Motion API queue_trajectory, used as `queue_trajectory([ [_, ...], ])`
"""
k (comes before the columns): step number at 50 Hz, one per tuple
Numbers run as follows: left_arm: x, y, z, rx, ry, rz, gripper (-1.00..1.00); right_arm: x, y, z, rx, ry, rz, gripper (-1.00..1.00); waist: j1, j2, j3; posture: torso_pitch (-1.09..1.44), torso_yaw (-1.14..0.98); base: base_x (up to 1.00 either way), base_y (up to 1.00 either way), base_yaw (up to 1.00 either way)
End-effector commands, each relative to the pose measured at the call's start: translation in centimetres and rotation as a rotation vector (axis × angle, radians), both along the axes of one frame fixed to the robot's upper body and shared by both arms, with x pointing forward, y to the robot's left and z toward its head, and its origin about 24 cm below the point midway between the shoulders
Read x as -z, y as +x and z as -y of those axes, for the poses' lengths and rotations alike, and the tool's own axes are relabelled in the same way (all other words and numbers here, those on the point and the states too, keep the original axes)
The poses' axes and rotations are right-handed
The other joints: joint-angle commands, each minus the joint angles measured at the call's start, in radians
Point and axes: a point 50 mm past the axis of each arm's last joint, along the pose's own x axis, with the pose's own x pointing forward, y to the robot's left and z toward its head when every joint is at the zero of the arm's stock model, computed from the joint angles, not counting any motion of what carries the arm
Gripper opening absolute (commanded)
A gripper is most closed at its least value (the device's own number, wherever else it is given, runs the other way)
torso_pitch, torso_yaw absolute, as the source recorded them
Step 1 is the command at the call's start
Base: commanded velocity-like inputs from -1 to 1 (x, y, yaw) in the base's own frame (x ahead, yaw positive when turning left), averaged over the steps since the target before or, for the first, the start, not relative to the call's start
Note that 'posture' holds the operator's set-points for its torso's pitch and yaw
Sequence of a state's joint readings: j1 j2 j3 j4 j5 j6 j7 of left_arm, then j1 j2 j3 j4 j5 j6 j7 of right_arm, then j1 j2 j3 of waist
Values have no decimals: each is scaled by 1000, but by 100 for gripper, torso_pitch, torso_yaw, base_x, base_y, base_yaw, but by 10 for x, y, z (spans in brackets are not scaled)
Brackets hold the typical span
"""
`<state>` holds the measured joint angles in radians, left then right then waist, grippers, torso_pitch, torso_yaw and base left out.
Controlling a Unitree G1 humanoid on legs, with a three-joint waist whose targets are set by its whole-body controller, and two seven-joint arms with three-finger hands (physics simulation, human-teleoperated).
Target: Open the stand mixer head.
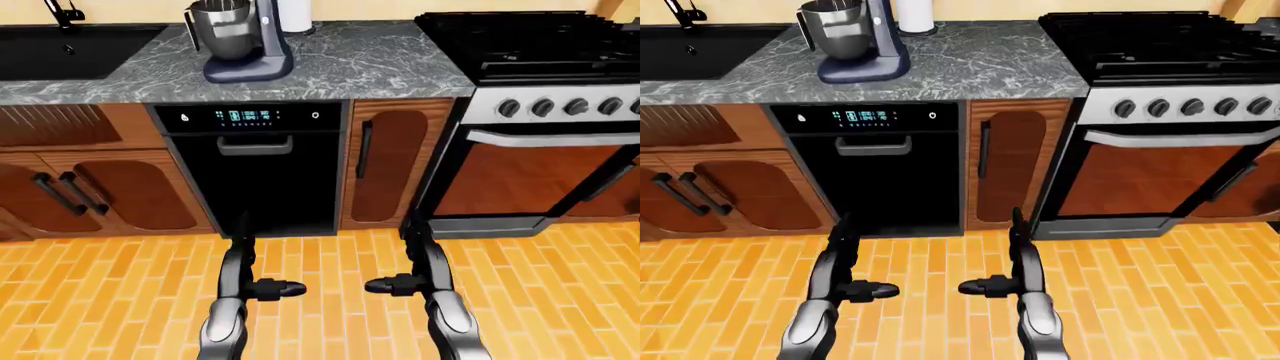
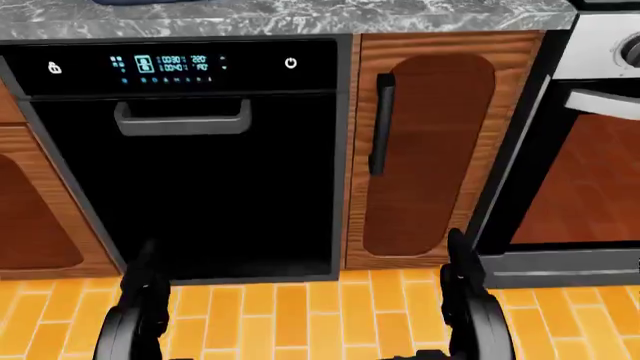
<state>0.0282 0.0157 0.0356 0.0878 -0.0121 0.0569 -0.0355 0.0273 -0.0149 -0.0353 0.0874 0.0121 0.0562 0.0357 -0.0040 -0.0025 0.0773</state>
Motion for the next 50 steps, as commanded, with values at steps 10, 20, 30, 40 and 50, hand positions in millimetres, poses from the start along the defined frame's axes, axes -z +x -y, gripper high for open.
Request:
queue_trajectory([
  [10, -27, 10, 2, 13, 6, 164, 100, -36, 10, -6, -56, -6, 205, 100, 7, -6, -74, 0, 0, 0, 0, 0],
  [20, -35, 12, 1, -3, 0, 259, 100, -56, 11, -7, -87, -39, 374, 100, 6, -3, -88, 0, 0, 0, 0, 0],
  [30, -86, -1, 3, 12, -203, 594, 100, -110, -11, -25, -252, -94, 795, 100, 2, -2, -93, 0, 0, 0, 0, 0],
  [40, -171, -18, -4, -3, -411, 847, 100, -193, -19, -24, -220, 19, 956, 100, 4, -2, -89, 0, 0, 0, 0, 0],
  [50, -222, -37, -10, 16, -541, 972, 100, -242, -34, -31, -233, 106, 1047, 100, 5, 3, -75, 0, 0, 0, 0, 0],
])
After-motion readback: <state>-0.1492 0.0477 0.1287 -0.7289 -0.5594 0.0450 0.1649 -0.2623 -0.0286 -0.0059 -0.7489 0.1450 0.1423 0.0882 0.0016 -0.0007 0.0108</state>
